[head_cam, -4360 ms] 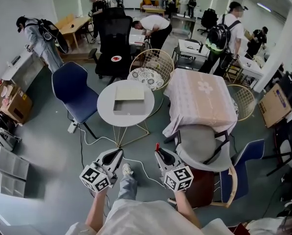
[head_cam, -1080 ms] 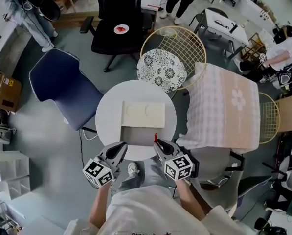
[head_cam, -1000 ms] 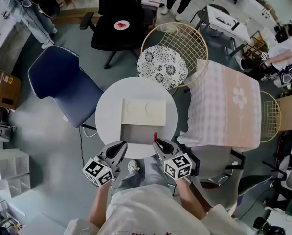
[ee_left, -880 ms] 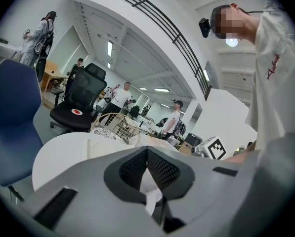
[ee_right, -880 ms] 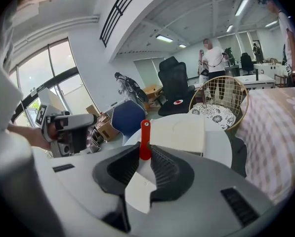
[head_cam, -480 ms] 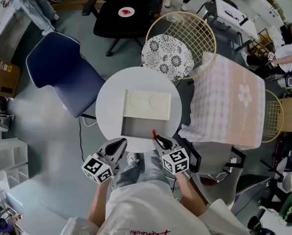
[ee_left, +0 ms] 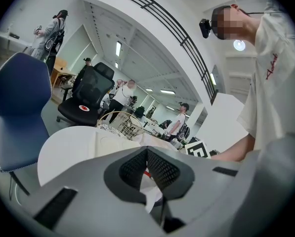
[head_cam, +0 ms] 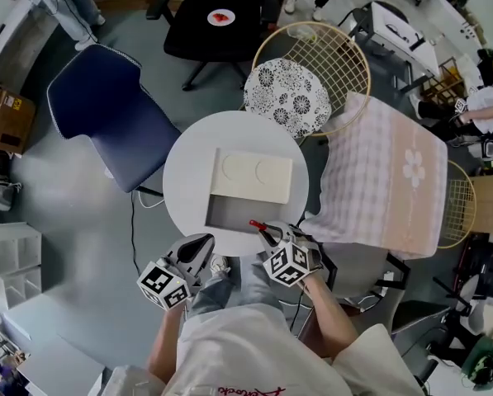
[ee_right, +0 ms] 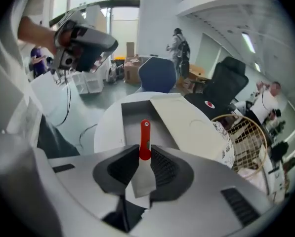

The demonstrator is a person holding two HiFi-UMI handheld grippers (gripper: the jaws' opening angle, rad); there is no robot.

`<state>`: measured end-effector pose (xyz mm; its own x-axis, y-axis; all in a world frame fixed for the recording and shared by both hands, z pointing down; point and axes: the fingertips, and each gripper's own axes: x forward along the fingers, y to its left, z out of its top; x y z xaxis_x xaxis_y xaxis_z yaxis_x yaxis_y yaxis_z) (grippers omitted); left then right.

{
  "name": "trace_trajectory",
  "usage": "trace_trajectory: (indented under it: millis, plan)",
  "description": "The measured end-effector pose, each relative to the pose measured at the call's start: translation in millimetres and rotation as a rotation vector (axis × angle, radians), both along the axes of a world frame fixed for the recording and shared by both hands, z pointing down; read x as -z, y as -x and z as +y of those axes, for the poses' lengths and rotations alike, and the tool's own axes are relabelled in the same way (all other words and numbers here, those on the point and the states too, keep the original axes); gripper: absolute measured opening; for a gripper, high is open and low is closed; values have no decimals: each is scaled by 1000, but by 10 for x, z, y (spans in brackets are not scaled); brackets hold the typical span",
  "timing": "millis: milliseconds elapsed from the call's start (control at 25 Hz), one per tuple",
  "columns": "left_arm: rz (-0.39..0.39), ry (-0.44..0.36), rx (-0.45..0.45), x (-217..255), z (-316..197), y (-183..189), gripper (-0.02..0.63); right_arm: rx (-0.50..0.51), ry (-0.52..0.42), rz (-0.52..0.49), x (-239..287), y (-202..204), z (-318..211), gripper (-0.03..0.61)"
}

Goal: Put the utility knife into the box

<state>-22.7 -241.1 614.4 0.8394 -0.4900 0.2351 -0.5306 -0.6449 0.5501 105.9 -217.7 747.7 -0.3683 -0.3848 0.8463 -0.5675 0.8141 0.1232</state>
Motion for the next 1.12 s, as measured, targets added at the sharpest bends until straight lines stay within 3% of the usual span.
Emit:
trace_trajectory:
  millis: [120, 240, 1120]
  plan:
    - [1, 0, 14, 14, 4, 56, 11, 144, -22, 132, -96, -5, 21, 81]
    - [2, 6, 30, 1, 1, 104, 11, 219, -32, 195, -141, 8, -3, 81]
    - [15, 25, 55, -69, 99, 157, 11, 285, 204, 349, -773, 139, -235, 81]
